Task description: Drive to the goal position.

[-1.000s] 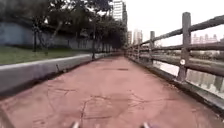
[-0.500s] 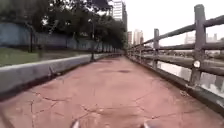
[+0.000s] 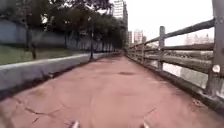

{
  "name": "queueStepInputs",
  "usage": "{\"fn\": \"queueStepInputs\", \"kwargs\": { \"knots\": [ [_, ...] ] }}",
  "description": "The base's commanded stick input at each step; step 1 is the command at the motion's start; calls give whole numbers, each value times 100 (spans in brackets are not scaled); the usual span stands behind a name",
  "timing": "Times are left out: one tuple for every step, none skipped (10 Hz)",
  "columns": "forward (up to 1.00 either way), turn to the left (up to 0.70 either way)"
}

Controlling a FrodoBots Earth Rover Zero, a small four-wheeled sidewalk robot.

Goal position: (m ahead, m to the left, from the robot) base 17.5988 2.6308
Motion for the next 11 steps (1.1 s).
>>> {"fn": "queueStepInputs", "kwargs": {
  "knots": [
    [70,0],
    [70,0],
    [70,0],
    [70,0],
    [70,0],
    [70,0],
    [70,0],
    [70,0],
    [70,0],
    [70,0],
    [70,0]
  ]
}}
